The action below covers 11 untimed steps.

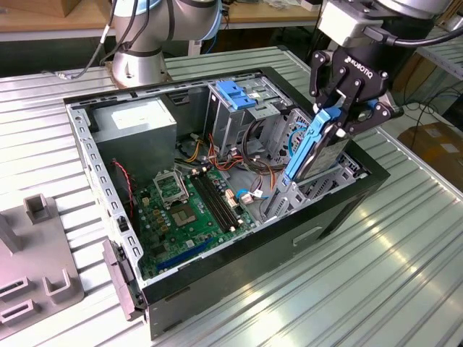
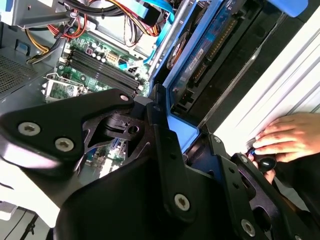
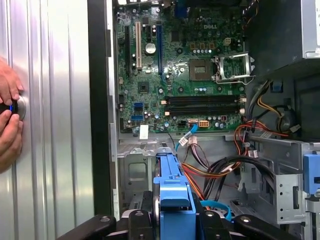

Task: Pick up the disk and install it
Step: 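Insert the disk into the insertion slot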

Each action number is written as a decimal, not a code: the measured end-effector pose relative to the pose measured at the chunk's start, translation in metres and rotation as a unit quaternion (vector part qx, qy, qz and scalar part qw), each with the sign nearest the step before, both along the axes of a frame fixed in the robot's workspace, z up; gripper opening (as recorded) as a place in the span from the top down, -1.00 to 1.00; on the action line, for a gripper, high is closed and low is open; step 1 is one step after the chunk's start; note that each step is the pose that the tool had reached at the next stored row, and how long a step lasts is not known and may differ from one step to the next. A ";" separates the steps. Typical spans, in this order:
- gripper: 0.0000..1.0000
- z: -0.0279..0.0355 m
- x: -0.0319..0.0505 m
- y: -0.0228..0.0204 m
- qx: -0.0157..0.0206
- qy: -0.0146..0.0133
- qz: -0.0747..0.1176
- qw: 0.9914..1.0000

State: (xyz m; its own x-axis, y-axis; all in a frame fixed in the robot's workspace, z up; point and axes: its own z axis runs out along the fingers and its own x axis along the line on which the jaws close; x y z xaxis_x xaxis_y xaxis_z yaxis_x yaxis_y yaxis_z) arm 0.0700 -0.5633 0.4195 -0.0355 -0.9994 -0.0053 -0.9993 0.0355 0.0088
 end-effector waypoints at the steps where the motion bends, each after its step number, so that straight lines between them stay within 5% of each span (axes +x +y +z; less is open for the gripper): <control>1: 0.25 -0.0013 0.0000 0.0000 0.000 0.000 0.000 1.000; 11: 0.25 -0.0180 0.0000 -0.0002 0.000 0.000 0.000 1.000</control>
State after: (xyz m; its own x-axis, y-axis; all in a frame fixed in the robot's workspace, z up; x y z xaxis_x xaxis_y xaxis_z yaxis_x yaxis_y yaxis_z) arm 0.0701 -0.5635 0.4014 -0.0354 -0.9994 -0.0053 -0.9993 0.0354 0.0088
